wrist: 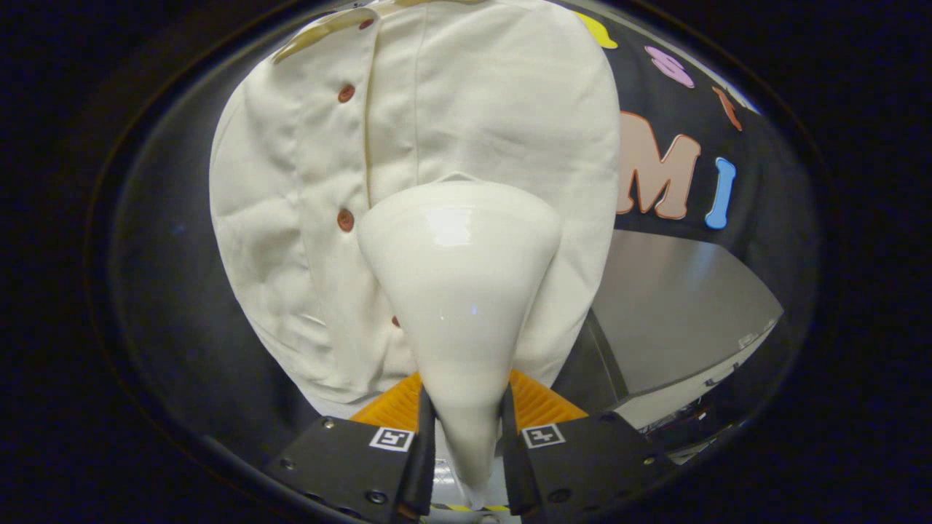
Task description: Iron the clothes twice with a garment steamer, once on the left side and once on the right side.
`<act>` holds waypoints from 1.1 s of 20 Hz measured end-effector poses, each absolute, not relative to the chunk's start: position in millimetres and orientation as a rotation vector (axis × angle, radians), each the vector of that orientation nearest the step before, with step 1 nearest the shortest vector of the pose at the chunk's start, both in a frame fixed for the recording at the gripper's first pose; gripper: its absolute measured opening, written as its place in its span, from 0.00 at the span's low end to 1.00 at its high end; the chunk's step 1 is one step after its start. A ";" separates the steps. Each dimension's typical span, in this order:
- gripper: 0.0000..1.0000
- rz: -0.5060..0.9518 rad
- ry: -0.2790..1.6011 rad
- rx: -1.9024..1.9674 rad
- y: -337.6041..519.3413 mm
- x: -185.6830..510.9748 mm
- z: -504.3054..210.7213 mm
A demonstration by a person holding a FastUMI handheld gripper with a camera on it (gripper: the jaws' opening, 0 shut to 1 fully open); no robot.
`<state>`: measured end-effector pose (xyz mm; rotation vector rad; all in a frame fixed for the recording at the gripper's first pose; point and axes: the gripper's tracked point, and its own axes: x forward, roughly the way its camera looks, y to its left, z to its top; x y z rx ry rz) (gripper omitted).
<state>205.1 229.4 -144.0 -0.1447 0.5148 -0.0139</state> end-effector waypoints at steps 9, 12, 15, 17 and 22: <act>0.40 -0.068 0.513 -0.115 208.9 211.8 -213.6; 0.40 -0.070 0.538 -0.120 204.8 211.6 -238.1; 0.40 -0.093 0.594 -0.089 203.4 209.9 -253.1; 0.40 -0.102 0.613 -0.055 205.9 200.9 -255.8; 0.40 -0.080 0.564 -0.054 207.6 173.5 -234.6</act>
